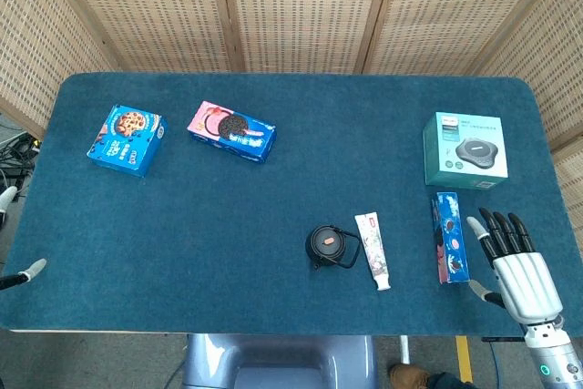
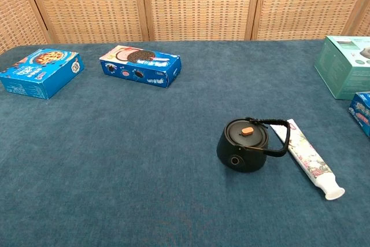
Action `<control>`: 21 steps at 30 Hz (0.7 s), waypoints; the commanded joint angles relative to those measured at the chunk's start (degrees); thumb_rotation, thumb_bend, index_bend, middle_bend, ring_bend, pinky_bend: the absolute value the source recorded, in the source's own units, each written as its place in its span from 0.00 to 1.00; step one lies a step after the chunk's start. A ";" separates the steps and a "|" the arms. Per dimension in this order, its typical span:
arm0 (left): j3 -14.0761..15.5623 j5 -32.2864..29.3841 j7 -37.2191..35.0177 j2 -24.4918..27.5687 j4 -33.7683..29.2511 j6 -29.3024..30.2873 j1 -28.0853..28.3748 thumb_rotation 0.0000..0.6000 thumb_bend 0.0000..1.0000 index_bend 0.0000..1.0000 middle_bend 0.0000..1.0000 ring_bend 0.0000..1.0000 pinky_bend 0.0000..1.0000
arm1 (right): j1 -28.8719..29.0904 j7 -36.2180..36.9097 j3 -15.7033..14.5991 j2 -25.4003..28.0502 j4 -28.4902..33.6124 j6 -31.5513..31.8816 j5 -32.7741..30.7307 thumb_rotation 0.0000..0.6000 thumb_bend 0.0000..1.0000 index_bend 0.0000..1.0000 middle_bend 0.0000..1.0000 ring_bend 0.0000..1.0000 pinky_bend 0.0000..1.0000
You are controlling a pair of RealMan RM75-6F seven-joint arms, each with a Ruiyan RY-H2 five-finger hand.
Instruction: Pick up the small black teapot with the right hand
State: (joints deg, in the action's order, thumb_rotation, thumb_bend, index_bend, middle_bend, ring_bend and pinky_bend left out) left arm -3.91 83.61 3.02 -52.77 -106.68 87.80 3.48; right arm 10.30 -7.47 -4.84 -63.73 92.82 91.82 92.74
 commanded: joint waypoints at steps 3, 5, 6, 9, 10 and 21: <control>-0.02 -0.21 0.01 -0.02 -0.06 0.09 -0.13 1.00 0.00 0.00 0.00 0.00 0.00 | 0.66 1.78 0.07 -0.28 -0.37 -1.12 3.14 1.00 0.00 0.00 0.00 0.00 0.00; -0.06 -0.29 0.09 -0.05 -0.09 0.09 -0.14 1.00 0.00 0.00 0.00 0.00 0.00 | 3.26 2.88 -0.27 -0.32 -0.75 -3.67 7.40 1.00 0.00 0.00 0.00 0.00 0.00; -0.07 -0.31 0.16 -0.09 -0.10 0.04 -0.11 1.00 0.00 0.00 0.00 0.00 0.00 | 4.56 3.40 -0.14 -0.17 -0.86 -5.01 8.66 1.00 0.00 0.00 0.00 0.00 0.00; -0.24 -0.76 0.66 -0.26 -0.14 -0.46 0.18 1.00 0.00 0.00 0.00 0.00 0.00 | 10.33 6.96 -0.34 1.08 1.21 -13.06 11.58 1.00 0.00 0.00 0.00 0.00 0.00; -0.32 -0.99 0.82 -0.33 -0.14 -0.69 0.31 1.00 0.00 0.00 0.00 0.00 0.00 | 12.12 8.25 -0.24 1.53 2.16 -15.66 11.86 1.00 0.00 0.00 0.00 0.00 0.00; -1.10 -3.80 1.58 -0.75 0.28 -2.95 1.42 1.00 0.00 0.00 0.00 0.00 0.00 | 23.38 6.52 4.07 -2.02 5.17 -30.98 10.89 1.00 0.00 0.30 0.27 0.21 0.00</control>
State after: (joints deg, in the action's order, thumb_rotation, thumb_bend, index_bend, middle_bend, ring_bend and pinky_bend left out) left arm -4.98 79.85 4.59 -53.49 -106.43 84.90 4.85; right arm 32.50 0.36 -1.79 -64.65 97.32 62.38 104.06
